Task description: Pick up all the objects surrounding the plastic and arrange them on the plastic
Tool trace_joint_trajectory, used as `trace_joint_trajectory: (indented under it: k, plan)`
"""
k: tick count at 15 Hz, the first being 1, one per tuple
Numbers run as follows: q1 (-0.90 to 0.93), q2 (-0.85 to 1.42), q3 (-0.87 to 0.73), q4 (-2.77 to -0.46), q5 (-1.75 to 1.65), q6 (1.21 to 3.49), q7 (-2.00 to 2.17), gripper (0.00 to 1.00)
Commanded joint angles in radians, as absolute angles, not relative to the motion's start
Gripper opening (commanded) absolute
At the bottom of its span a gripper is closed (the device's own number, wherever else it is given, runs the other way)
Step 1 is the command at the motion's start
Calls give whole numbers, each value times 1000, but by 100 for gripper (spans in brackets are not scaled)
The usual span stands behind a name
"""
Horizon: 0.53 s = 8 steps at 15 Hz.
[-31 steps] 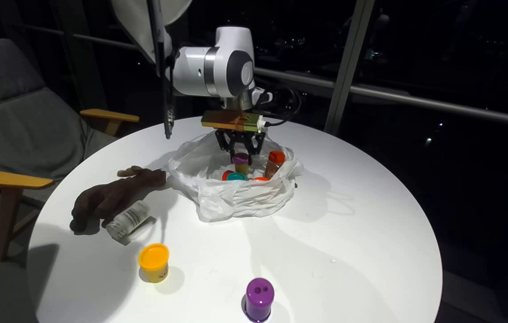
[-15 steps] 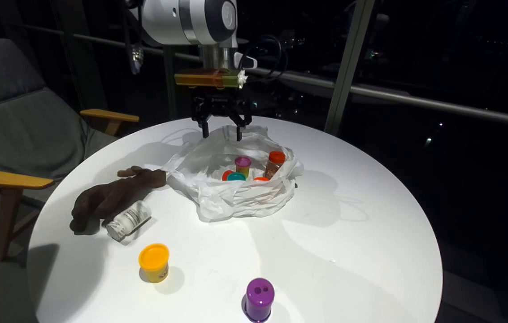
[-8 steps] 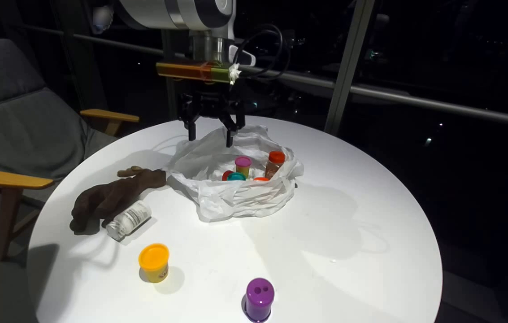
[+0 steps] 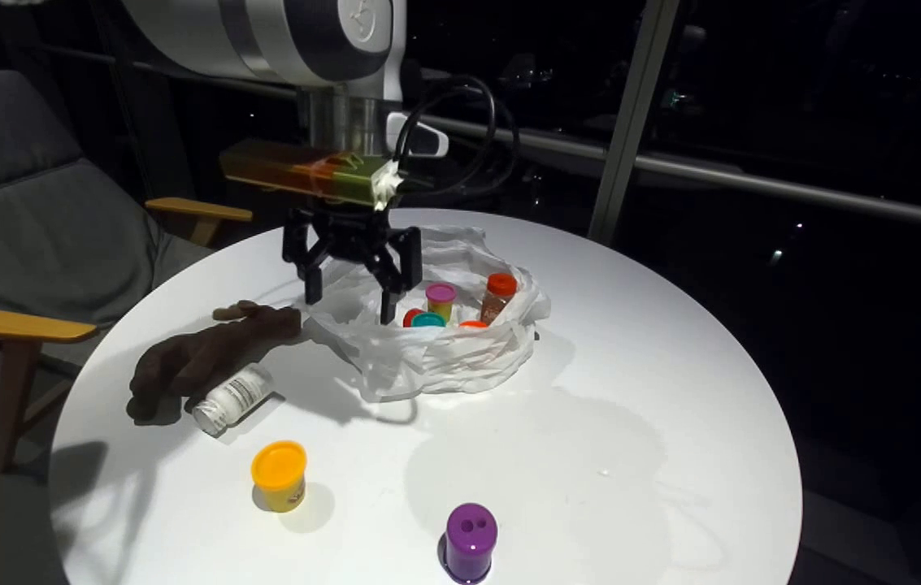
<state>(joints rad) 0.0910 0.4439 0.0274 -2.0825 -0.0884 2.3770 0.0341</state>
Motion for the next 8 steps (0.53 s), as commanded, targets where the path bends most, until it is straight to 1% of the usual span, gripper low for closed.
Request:
trace_joint_trajectory:
  k: [1, 4, 8]
  plan:
    - [74, 334, 33, -2336, -72, 2478, 36, 100]
    - [72, 303, 35, -2508, -87, 2601, 19, 100]
    - [95, 325, 16, -2580, -145, 2750, 27, 100]
